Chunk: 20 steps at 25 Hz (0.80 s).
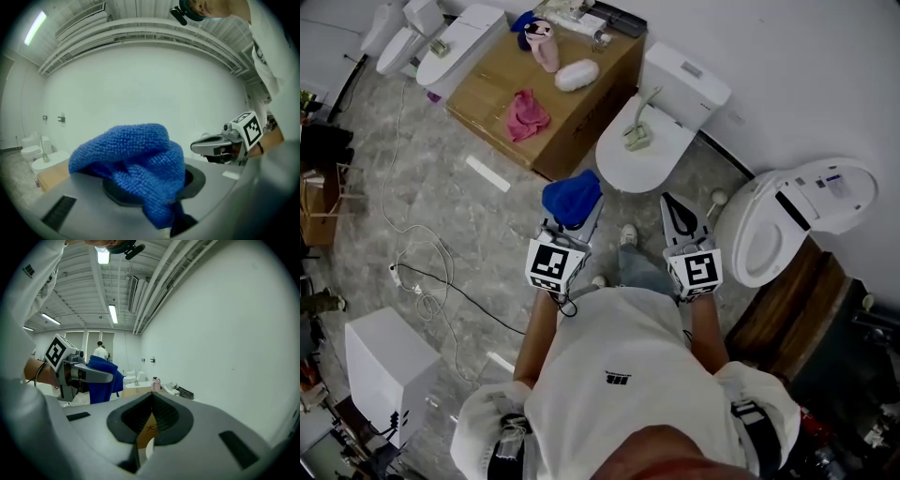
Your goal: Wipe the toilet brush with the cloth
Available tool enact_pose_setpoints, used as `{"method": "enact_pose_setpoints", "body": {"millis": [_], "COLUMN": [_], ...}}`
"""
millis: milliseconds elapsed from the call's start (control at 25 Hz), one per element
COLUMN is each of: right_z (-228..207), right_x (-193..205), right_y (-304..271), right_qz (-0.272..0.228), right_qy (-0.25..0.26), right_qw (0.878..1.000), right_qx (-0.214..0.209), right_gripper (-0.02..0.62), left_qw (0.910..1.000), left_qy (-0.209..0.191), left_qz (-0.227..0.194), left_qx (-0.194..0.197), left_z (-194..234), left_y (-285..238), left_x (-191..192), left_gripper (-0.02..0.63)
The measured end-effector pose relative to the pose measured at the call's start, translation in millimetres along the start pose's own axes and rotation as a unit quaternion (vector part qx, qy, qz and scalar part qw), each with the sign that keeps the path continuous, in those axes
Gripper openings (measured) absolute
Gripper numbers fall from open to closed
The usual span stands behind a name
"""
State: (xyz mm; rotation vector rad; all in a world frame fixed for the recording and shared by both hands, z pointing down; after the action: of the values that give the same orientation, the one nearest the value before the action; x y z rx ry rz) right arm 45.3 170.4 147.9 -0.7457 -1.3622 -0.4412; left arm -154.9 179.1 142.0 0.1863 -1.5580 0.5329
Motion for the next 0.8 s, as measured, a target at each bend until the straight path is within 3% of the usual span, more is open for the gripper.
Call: {"method": "enact_pose_setpoints", "body": {"millis": [240, 800], "right_z": [-50, -146], "right_x": [20, 80], "right_y": [-30, -98], "right_qz": [0.018, 0.041], "right_qy": [-0.018, -0.033], "right_qw": [0.999, 0.998], "right_qx": [-0.021, -0.046], "right_gripper": [-0.005, -0.003], "left_qw": [0.9996, 0.9977], "left_qy": [0.015, 0.002], "left_qz": [0.022, 0.060], "left_qx": [-0.012, -0.032], "left_z": [5, 16], "left_y": [-54, -190], "left_x": [8, 54], "left_gripper": [0.138, 0.138]}}
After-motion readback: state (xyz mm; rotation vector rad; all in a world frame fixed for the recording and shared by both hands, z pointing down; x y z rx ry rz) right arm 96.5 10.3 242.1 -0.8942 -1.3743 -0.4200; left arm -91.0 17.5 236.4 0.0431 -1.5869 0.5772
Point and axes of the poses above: the fingertips, and each gripper's own axes: y backward along the fingers, z to its left, x out of its underside, the point moved 6 cm from there along y, backward along the fingers, and after that the axes turned 7 degrees about -x, right-handed, at the moved point
